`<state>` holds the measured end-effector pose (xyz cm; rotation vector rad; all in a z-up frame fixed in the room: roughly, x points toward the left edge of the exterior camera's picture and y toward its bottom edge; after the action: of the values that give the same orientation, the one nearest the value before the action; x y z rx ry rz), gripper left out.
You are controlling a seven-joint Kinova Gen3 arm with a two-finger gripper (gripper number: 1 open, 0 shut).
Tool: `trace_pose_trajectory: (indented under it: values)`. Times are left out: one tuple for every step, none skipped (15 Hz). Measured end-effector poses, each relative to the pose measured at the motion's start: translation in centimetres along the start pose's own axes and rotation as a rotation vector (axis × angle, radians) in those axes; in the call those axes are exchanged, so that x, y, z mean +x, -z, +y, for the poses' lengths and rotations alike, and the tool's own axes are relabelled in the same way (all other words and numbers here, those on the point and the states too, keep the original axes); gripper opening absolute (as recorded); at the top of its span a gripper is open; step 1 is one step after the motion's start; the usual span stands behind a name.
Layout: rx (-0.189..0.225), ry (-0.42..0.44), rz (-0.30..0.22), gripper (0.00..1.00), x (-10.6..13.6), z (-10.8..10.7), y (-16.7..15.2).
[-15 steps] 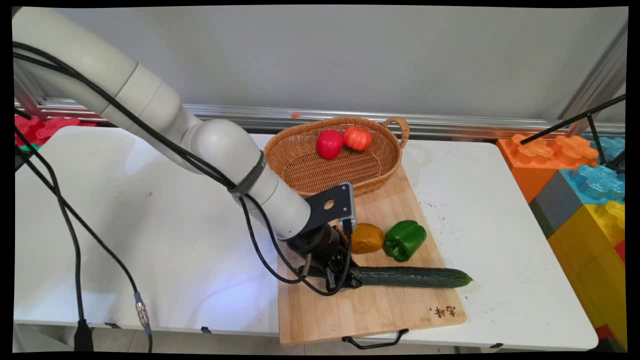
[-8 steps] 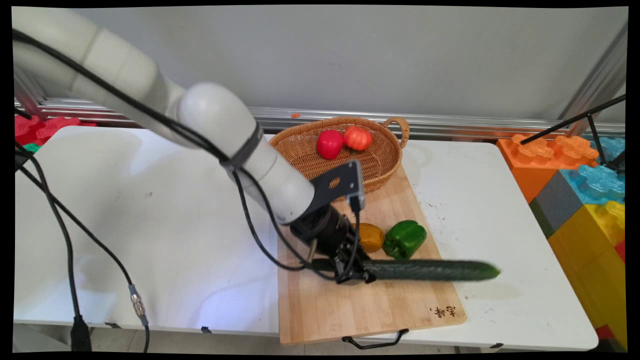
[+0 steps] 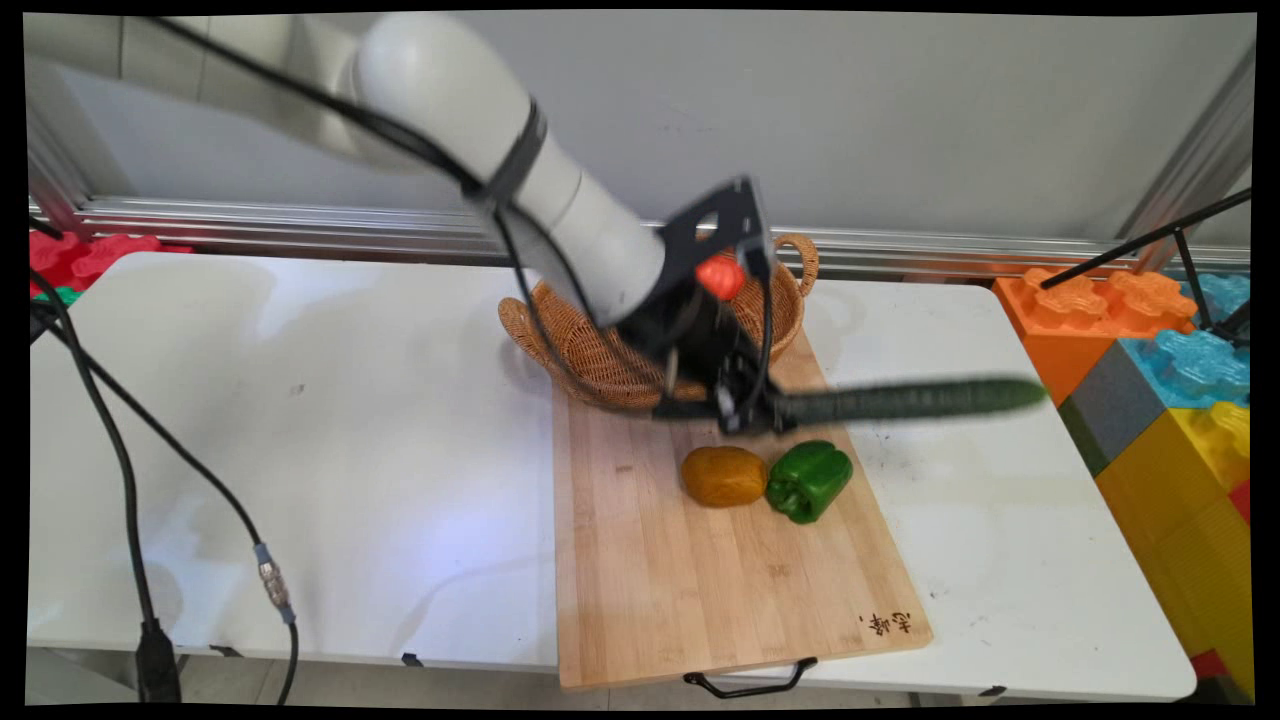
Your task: Place the picked object in the vegetable basket
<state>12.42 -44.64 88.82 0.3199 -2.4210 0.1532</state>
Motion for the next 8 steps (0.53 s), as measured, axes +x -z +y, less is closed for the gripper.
trace_pose_trajectory:
  values:
    - [0.041,-0.007,-0.001,0.0,0.4,-1.4,0.6]
    - [0.085,-0.01,-0.006,0.0,0.6,-2.9,1.3]
    - [0.129,-0.009,-0.017,0.0,0.5,-4.5,1.8]
    - [0.166,-0.004,-0.031,0.0,0.1,-5.9,2.3]
    - [0.203,0.002,-0.051,0.0,-0.5,-7.4,2.8]
    - [0.234,0.009,-0.072,0.0,-1.3,-8.8,3.1]
    - [0.258,0.016,-0.088,0.0,-2.1,-9.9,3.2]
    - [0.272,0.021,-0.099,0.0,-2.6,-10.6,3.2]
